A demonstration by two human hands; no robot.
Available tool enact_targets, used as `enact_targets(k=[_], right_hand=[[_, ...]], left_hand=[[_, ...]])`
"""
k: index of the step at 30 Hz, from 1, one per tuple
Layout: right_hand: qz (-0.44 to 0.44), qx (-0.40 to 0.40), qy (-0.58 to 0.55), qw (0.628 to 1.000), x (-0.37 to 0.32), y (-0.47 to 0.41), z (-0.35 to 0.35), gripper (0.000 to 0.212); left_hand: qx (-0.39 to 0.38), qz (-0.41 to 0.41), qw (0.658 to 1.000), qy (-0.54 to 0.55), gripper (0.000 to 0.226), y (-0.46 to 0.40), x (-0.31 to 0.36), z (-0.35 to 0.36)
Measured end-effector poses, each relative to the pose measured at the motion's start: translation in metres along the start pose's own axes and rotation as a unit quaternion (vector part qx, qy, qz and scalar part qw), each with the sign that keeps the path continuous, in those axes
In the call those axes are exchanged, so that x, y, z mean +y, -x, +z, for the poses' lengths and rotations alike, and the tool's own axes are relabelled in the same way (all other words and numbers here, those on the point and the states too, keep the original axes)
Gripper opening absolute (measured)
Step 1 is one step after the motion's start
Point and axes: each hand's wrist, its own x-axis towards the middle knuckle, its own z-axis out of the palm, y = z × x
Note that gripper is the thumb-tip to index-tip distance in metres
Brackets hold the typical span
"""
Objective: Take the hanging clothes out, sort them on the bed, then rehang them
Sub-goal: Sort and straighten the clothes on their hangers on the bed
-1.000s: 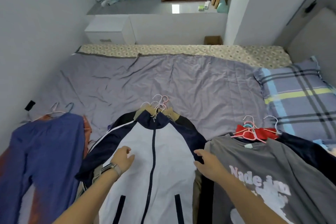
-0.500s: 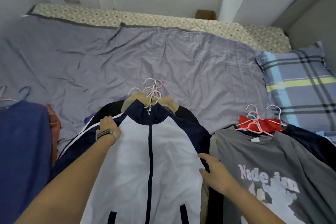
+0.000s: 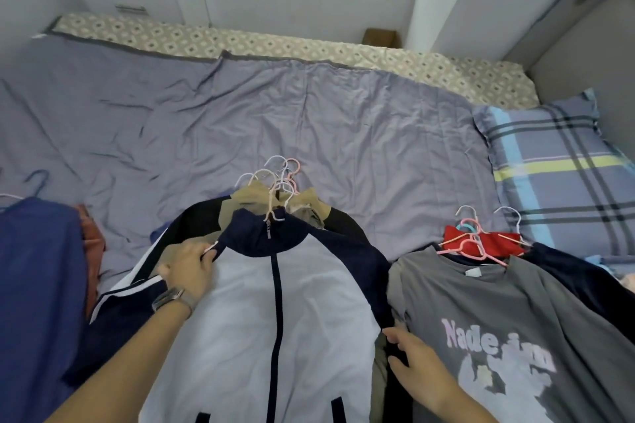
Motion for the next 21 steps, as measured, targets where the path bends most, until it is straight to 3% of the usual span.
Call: enact_targets(k=[3, 8, 16, 21], right_hand=[[-0.027, 0.025, -0.005, 0.999, -0.004, 0.016, -0.002, 0.047], [-0.121, 0.077, 0.023, 0.989, -0.013, 0.053, -0.009, 0.051], [-0.223, 0.196, -0.049, 0.954, -0.014, 0.131, -0.037, 0.072], [-0.308, 0.217, 0.043, 0.925, -0.002, 0.192, -0.057, 0.066]], left_hand=[[0.026, -0.022, 0.998, 0.055, 0.011, 0.042, 0.006, -0.029], [0.068, -0.003, 0.997, 0.036, 0.022, 0.137, 0.043, -0.096], [0.124, -0.035, 0.991, 0.044, 0.020, 0.298, 0.095, -0.186], [0.169, -0.009, 0.985, 0.026, 0.024, 0.389, 0.122, -0.249]])
